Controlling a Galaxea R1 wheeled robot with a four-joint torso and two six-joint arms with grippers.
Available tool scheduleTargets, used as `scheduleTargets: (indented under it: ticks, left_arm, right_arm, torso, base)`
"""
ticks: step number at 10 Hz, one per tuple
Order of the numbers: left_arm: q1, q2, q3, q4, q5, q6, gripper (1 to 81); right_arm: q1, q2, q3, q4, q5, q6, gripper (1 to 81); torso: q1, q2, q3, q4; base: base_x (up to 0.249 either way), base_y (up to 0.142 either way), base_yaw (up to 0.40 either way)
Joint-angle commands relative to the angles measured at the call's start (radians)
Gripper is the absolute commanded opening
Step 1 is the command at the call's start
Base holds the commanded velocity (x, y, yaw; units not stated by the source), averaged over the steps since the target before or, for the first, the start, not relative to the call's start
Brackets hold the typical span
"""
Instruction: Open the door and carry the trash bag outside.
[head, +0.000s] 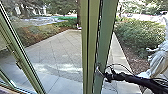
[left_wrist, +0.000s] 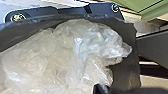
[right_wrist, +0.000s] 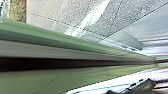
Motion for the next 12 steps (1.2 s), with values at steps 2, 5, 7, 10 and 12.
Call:
scheduleTargets:
  ticks: [2,5,7,10,12]
  left_arm:
    - [-0.026,-0.006,0.017,-0.003,0.060,0.001,1.0]
    - [-0.028,-0.007,0.017,-0.003,0.060,0.001,1.0]
    - [-0.028,-0.007,0.017,-0.003,0.060,0.001,1.0]
    - [-0.028,-0.006,0.021,-0.003,0.062,0.001,1.0]
    - [-0.028,-0.010,0.032,-0.002,0.062,0.001,1.0]
  right_arm:
    - [0.056,0.034,-0.022,-0.047,-0.165,0.026,81.1]
    - [0.061,-0.002,0.016,-0.047,-0.164,0.026,81.1]
    - [0.061,-0.044,0.071,-0.046,-0.130,0.028,81.1]
    - [0.068,-0.147,0.185,-0.036,-0.093,0.029,81.1]
    - [0.068,-0.197,0.214,-0.036,-0.064,0.028,81.1]
  torso:
    - [0.000,0.000,0.000,0.000]
    - [0.001,0.001,-0.001,0.000]
    - [0.004,0.003,-0.002,0.000]
    - [0.007,0.006,-0.005,0.001]
    - [0.009,0.007,-0.006,0.002]
  base:
    - [0.113,0.000,0.000]
    - [0.075,0.000,0.000]
    - [0.000,0.000,0.000]
    - [0.000,0.000,0.000]
    - [0.000,0.000,0.000]
